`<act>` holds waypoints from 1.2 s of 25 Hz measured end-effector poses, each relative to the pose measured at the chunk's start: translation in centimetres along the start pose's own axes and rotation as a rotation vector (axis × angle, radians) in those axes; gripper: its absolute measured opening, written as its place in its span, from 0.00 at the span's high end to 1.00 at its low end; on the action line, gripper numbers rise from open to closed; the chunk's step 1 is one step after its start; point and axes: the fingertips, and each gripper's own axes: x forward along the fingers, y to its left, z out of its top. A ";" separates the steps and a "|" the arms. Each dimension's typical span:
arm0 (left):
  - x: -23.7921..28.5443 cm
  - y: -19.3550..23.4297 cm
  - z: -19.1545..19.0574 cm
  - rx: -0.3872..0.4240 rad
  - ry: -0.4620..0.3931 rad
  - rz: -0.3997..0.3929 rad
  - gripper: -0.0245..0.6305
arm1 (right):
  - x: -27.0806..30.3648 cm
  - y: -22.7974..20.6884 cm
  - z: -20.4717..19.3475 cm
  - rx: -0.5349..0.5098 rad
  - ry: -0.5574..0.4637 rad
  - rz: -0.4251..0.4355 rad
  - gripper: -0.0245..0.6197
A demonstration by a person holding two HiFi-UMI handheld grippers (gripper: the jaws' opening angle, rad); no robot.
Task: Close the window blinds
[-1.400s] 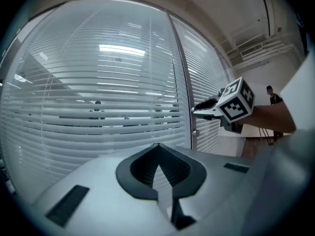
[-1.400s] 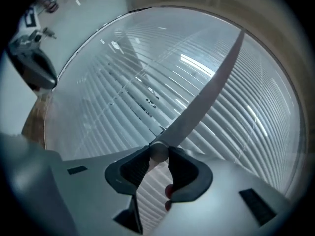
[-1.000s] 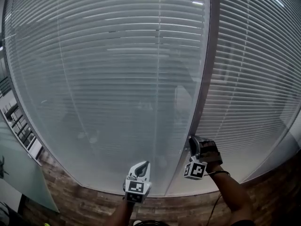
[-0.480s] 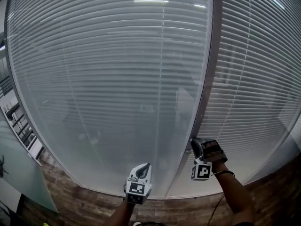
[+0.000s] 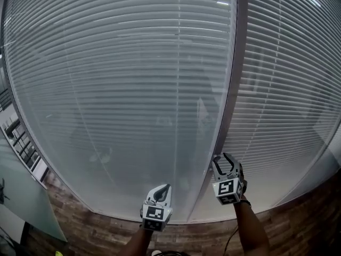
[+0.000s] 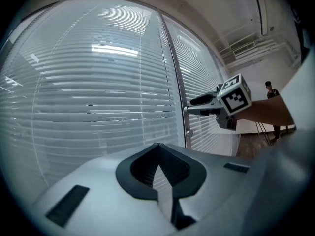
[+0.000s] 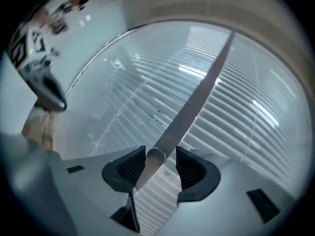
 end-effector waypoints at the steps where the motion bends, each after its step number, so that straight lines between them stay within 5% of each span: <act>1: 0.0 -0.1 0.0 -0.001 0.002 -0.002 0.96 | 0.1 -0.1 -0.2 0.131 -0.012 0.017 0.69; 3: 0.1 -0.1 0.1 0.000 -0.001 0.001 0.96 | 0.2 -0.4 -0.6 0.325 -0.022 0.037 0.69; 7: -0.1 0.8 -0.1 -0.009 0.002 0.023 0.96 | 0.3 -0.2 -0.6 0.502 -0.030 0.055 0.69; 19: -0.8 1.5 -0.2 -0.021 0.003 0.040 0.96 | 0.9 -0.7 -1.9 0.627 0.022 -0.068 0.76; 24: -0.8 1.8 -0.2 -0.011 0.007 0.043 0.96 | 0.9 -0.6 -1.1 0.469 0.047 -0.095 0.76; 30: -0.9 1.7 -0.6 -0.020 -0.004 0.041 0.96 | 1.0 0.4 -0.9 -0.087 0.174 -0.093 0.76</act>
